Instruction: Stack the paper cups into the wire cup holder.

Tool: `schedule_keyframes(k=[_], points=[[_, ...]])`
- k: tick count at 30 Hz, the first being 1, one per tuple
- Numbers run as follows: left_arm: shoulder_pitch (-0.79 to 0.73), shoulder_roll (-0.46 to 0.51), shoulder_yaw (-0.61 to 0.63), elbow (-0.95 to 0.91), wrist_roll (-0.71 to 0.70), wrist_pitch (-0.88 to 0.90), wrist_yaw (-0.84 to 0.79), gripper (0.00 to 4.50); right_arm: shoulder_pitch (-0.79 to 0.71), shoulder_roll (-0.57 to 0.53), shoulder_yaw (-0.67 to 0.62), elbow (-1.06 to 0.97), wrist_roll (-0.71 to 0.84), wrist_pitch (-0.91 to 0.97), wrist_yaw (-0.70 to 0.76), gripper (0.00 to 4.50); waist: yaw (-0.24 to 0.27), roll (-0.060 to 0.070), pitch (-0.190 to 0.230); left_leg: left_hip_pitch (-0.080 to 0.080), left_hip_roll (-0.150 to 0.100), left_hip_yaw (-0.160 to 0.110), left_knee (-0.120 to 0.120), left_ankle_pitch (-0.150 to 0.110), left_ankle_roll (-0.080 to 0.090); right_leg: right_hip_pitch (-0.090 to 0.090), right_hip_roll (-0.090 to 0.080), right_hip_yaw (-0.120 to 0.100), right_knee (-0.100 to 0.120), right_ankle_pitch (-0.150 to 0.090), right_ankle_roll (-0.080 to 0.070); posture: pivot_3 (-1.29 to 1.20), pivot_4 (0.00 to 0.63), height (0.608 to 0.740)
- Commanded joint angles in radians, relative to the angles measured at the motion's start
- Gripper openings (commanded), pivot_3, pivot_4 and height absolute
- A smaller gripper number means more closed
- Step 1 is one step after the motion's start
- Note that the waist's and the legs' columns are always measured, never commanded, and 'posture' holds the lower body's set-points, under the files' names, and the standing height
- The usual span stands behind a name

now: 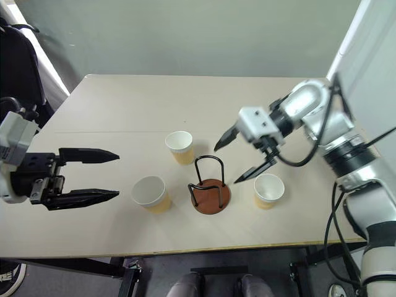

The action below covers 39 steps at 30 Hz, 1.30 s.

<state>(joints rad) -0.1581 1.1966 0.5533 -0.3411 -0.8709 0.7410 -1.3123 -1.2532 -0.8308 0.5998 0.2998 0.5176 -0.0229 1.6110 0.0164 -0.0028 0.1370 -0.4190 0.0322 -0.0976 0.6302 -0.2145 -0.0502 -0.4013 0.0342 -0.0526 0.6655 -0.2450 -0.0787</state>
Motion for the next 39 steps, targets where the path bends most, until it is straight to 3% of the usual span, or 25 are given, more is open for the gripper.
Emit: schedule_keyframes(k=[1,5,9,17,25,35,39], points=[[-0.057,0.016,-0.035,-0.01,-0.01,-0.031,-0.02,4.5,0.052,-0.148,-0.079,-0.101,0.012,0.049,0.003,4.44,0.009,0.0,0.0,0.0,0.0,0.0,0.0,0.0,0.0,0.0,0.0,0.0,-0.001,0.0,0.0,0.0,0.15,0.74],[-0.131,0.013,-0.105,-0.008,-0.011,-0.045,-0.03,4.5,0.276,-0.348,-0.155,-0.318,0.027,0.159,0.002,4.44,0.019,-0.001,0.0,-0.002,0.0,0.0,0.0,-0.001,0.0,0.001,0.0,0.001,-0.003,0.0,0.001,0.0,0.15,0.74],[-0.17,0.005,-0.157,0.019,0.008,-0.057,-0.041,4.5,0.498,-0.41,-0.244,-0.495,-0.001,0.243,-0.079,4.44,0.007,0.0,0.0,0.0,0.0,0.003,-0.001,-0.003,-0.004,0.006,0.0,0.002,-0.002,-0.001,0.003,0.0,0.15,0.74],[-0.215,0.011,-0.196,0.041,0.012,-0.065,-0.055,4.5,0.569,-0.338,-0.286,-0.552,-0.118,0.308,-0.136,4.44,-0.01,0.0,0.0,0.011,0.0,0.004,-0.002,0.007,0.008,0.016,0.001,0.004,-0.001,-0.003,0.01,0.0,0.15,0.74],[-0.144,0.017,-0.134,-0.007,0.01,-0.047,-0.037,4.5,0.571,-0.274,-0.263,-0.512,-0.235,0.279,-0.115,4.44,-0.002,0.0,0.0,0.011,-0.002,0.004,0.001,0.003,0.018,0.016,0.001,0.008,-0.005,-0.005,0.017,0.0,0.15,0.74],[-0.085,0.019,-0.07,-0.034,0.002,-0.027,-0.014,4.5,0.595,-0.218,-0.226,-0.473,-0.364,0.209,-0.069,4.44,0.0,0.0,0.0,0.011,-0.002,0.005,0.001,-0.001,0.017,0.017,0.001,0.009,-0.005,-0.005,0.018,0.0,0.15,0.74],[-0.076,0.02,-0.059,-0.038,0.002,-0.023,-0.005,4.5,0.601,-0.176,-0.211,-0.444,-0.4,0.195,-0.064,3.57,0.0,0.0,0.0,0.015,-0.002,0.005,0.001,0.0,0.017,0.018,0.001,0.01,-0.004,-0.005,0.017,0.0,0.15,0.74]])
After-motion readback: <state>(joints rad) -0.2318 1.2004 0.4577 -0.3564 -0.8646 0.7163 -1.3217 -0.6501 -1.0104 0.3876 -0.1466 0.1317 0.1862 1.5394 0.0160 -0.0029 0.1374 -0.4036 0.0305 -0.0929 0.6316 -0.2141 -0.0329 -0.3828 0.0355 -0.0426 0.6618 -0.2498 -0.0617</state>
